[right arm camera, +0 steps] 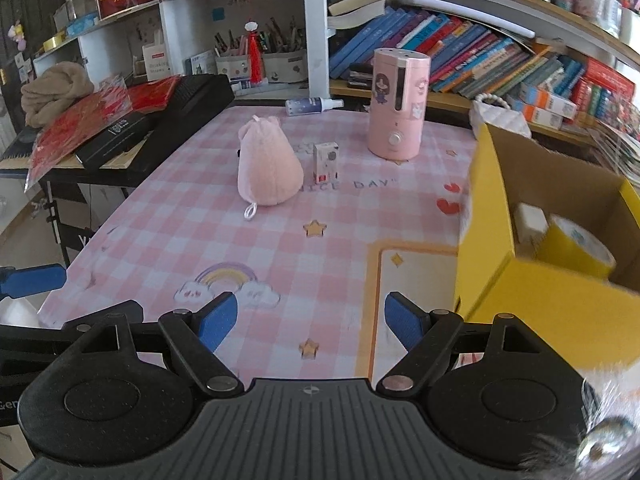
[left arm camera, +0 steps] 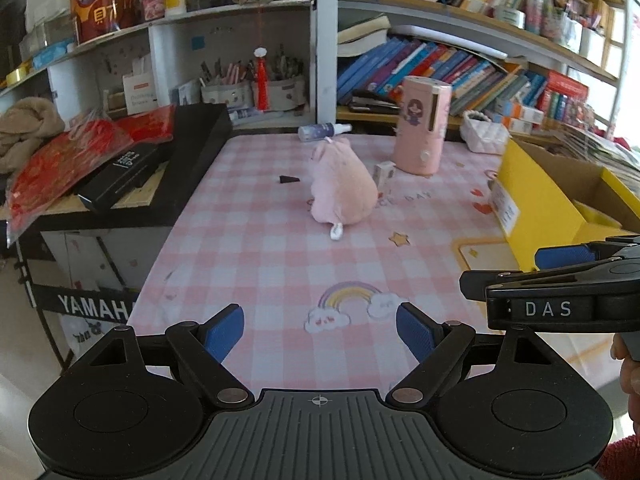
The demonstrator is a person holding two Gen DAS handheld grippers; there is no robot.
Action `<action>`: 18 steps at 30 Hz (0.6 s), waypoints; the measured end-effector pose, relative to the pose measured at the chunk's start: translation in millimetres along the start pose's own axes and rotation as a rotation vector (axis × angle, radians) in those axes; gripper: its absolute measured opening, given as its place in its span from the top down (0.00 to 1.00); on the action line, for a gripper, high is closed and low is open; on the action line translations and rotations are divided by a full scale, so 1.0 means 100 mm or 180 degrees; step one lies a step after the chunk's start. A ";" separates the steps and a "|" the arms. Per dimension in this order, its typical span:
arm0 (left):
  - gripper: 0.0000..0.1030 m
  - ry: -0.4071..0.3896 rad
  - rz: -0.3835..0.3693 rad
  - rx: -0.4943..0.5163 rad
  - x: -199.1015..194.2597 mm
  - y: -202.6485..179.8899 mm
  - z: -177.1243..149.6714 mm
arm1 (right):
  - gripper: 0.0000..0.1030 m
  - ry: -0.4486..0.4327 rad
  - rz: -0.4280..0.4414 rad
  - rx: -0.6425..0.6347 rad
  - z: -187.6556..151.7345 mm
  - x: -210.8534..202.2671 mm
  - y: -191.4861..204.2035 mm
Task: Organize objects
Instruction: 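Move the left gripper toward the pink plush while the right gripper approaches the small medicine box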
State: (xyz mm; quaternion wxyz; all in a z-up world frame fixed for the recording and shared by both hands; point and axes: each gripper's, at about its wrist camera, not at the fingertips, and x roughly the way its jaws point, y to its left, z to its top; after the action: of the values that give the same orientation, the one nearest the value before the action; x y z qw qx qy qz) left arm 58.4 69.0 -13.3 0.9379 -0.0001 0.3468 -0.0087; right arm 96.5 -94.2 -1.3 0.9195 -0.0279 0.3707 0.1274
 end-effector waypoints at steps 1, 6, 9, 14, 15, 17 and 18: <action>0.17 0.0009 0.0017 -0.0023 0.05 0.00 0.04 | 0.22 0.0011 0.0014 -0.0019 0.05 0.06 -0.02; 0.17 0.0060 0.0075 -0.0114 0.27 -0.02 0.19 | 0.23 0.0054 0.0093 -0.0097 0.26 0.32 -0.11; 0.17 0.0084 0.0115 -0.0158 0.41 -0.02 0.31 | 0.25 0.0044 0.0161 -0.0118 0.39 0.46 -0.17; 0.17 0.0108 0.0181 -0.0134 0.65 -0.04 0.51 | 0.31 0.0046 0.0231 -0.0102 0.65 0.73 -0.29; 0.17 0.0116 0.0187 -0.0134 0.71 -0.04 0.54 | 0.31 0.0040 0.0237 -0.0095 0.71 0.79 -0.31; 0.17 0.0126 0.0189 -0.0136 0.82 -0.06 0.62 | 0.31 0.0027 0.0249 -0.0092 0.83 0.89 -0.35; 0.17 0.0131 0.0187 -0.0134 0.87 -0.07 0.66 | 0.31 0.0022 0.0255 -0.0096 0.89 0.95 -0.36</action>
State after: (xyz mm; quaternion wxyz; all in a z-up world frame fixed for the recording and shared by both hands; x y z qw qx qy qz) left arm 167.9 60.5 -19.7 0.9302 -0.0095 0.3660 0.0262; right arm 231.1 -95.5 -4.0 0.9119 -0.0273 0.3728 0.1696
